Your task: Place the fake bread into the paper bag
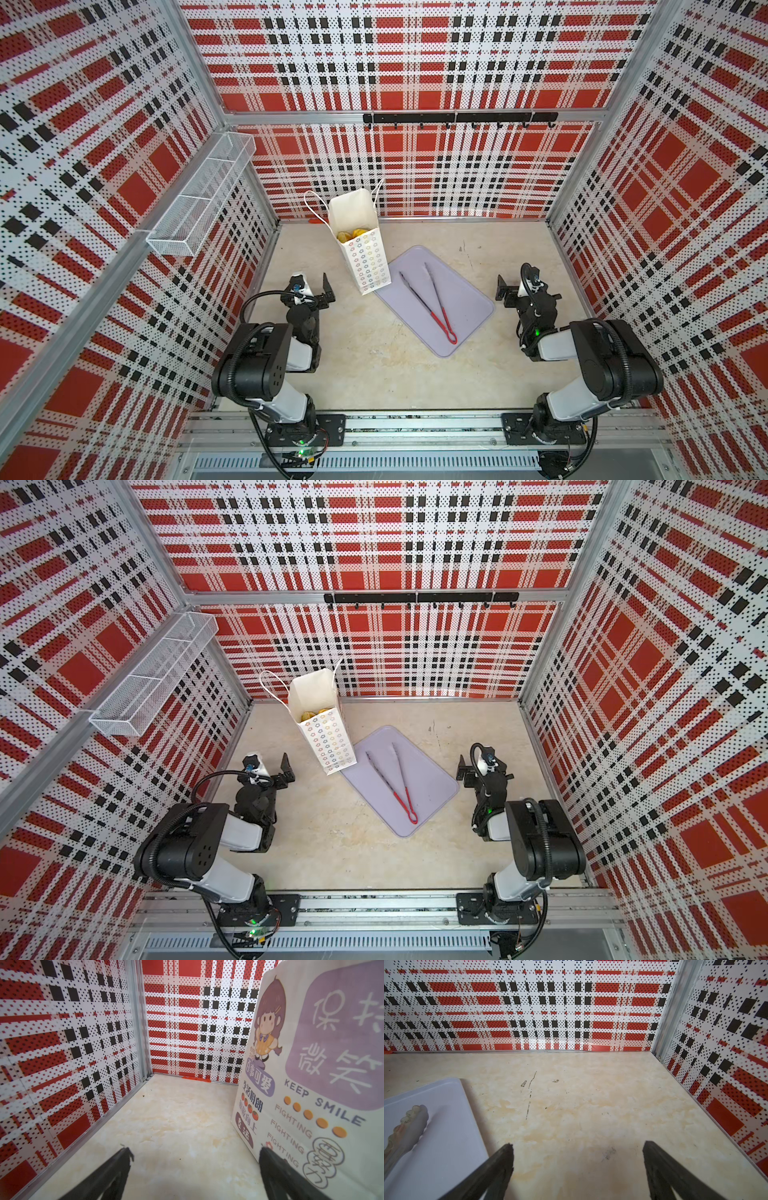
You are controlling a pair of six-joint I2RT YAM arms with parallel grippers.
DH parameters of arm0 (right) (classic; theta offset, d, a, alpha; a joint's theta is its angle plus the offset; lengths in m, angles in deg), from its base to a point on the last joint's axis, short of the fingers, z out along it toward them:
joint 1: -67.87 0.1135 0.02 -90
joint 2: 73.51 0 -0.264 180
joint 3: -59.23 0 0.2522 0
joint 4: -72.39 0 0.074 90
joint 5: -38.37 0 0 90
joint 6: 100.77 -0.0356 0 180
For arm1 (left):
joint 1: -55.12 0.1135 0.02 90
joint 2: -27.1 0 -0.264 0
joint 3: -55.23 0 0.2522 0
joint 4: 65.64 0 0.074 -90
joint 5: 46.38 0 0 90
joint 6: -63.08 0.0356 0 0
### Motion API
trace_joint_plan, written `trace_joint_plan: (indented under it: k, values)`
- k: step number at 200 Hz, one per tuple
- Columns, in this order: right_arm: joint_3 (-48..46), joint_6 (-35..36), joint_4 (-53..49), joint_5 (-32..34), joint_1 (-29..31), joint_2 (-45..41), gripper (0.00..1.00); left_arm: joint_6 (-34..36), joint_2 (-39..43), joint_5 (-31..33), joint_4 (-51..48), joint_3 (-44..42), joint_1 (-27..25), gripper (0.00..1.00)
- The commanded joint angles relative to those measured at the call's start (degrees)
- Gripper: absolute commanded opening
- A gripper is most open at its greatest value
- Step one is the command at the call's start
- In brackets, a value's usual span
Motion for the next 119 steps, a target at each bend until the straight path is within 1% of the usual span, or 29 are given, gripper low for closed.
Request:
trace_joint_plan:
  k: [1, 37, 119]
  values:
    - [0.1, 1.0, 0.7, -0.3, -0.5, 0.3, 1.00, 1.0, 0.3, 2.3, 2.1, -0.4, -0.6, 0.98]
    - [0.1, 0.9, 0.7, -0.3, -0.5, 0.3, 1.00, 0.2, 0.3, 0.6, 0.7, 0.2, 0.4, 0.98]
    - [0.1, 1.0, 0.6, -0.3, -0.5, 0.4, 1.00, -0.1, 0.3, 0.0, 0.3, 0.4, 0.7, 0.98]
